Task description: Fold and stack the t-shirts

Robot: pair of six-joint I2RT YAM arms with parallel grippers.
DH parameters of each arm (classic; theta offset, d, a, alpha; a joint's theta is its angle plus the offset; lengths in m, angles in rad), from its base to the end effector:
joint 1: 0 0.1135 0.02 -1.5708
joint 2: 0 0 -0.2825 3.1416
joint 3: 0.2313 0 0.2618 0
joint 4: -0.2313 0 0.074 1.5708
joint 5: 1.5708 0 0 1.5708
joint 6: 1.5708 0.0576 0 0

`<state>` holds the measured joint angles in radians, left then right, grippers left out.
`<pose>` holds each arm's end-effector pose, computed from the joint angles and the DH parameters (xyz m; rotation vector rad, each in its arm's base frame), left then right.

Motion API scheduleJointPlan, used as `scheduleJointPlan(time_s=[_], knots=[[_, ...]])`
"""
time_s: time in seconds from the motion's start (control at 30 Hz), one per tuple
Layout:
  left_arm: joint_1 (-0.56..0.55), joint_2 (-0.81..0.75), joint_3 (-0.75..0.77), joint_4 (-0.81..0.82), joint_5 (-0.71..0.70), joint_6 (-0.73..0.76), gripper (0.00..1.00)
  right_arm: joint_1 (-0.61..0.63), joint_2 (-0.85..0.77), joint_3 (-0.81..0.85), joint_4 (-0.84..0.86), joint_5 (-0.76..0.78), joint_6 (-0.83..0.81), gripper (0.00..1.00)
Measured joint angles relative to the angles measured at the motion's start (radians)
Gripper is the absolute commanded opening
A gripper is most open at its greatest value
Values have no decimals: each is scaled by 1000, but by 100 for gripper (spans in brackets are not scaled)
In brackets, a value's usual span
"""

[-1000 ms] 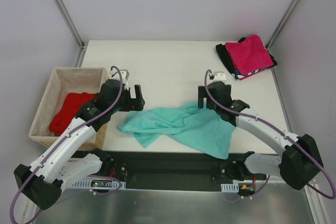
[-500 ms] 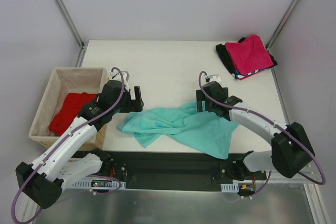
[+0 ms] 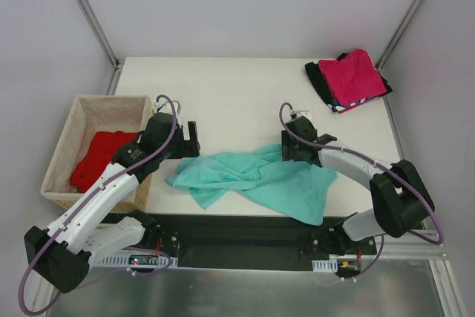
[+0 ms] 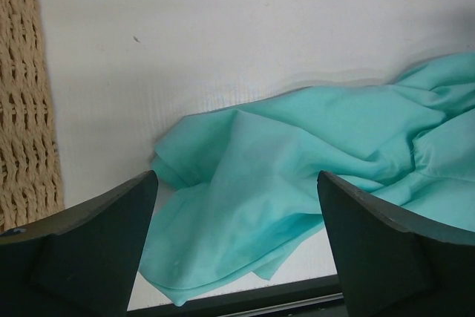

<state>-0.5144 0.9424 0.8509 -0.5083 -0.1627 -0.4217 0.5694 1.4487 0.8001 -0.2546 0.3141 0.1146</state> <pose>0.1971 -0.1007 0.3047 0.0074 2.1841 -0.3606 0.2662 0.1493 0.1867 -0.4147 2.3798 -0.0793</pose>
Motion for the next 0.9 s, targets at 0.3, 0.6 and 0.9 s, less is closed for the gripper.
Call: scheduleJointPlan(time_s=[0.3,0.6,0.9], knots=[[5,10,0,-5,-7,-6,89,-47,0,-18,22,-13,10,50],[6,25,0,-6,-16,-7,89,-87,-5,-72,40,-16,35,49],[6,34,0,-6,-23,-9,89,-89,-98,-71,24,-22,41,49]])
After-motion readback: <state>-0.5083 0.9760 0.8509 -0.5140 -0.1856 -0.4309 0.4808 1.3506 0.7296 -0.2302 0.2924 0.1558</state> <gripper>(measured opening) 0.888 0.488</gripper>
